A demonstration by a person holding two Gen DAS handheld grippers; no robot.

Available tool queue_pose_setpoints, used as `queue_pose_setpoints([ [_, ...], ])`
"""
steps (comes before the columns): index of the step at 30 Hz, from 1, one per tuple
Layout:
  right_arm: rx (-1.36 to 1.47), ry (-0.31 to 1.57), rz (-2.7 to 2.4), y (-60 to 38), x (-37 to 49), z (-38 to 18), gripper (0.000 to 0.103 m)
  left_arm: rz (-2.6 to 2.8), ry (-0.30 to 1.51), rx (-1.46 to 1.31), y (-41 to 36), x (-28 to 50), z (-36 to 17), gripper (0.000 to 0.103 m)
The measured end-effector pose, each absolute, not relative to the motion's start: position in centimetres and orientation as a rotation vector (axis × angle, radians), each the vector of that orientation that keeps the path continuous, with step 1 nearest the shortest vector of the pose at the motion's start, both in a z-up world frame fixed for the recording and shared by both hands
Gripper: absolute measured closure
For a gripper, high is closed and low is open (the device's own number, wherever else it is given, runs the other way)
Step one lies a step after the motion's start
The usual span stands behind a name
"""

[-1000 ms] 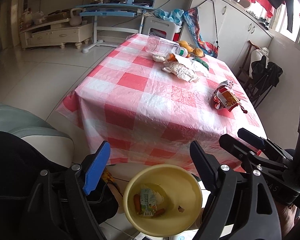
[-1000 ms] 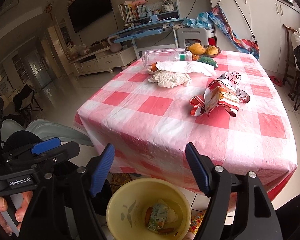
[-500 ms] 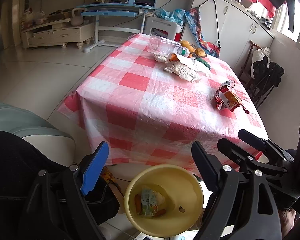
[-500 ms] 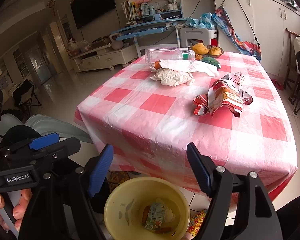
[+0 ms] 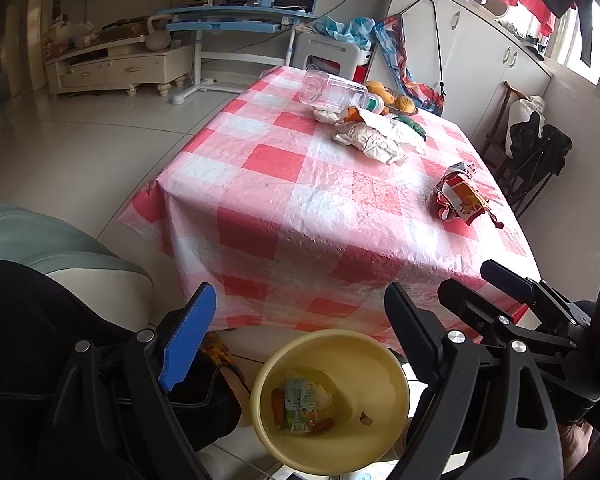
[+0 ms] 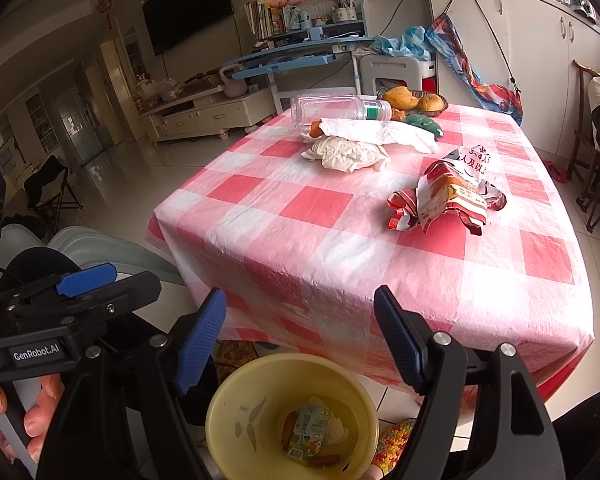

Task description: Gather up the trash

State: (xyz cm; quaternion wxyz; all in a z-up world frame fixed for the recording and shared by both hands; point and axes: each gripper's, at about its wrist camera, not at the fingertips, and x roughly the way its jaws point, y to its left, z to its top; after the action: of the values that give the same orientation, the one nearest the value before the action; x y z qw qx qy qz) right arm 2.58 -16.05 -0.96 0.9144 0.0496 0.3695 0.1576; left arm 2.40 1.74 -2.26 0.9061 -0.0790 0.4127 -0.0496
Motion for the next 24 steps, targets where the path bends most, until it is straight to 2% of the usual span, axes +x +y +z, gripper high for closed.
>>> queue_pose_setpoints([
  [24, 0.1, 0.764, 0.322, -15.97, 2.59, -1.09, 0.03, -0.083, 0.863, -0.171, 2.05, 2.58, -2.64, 0.017],
])
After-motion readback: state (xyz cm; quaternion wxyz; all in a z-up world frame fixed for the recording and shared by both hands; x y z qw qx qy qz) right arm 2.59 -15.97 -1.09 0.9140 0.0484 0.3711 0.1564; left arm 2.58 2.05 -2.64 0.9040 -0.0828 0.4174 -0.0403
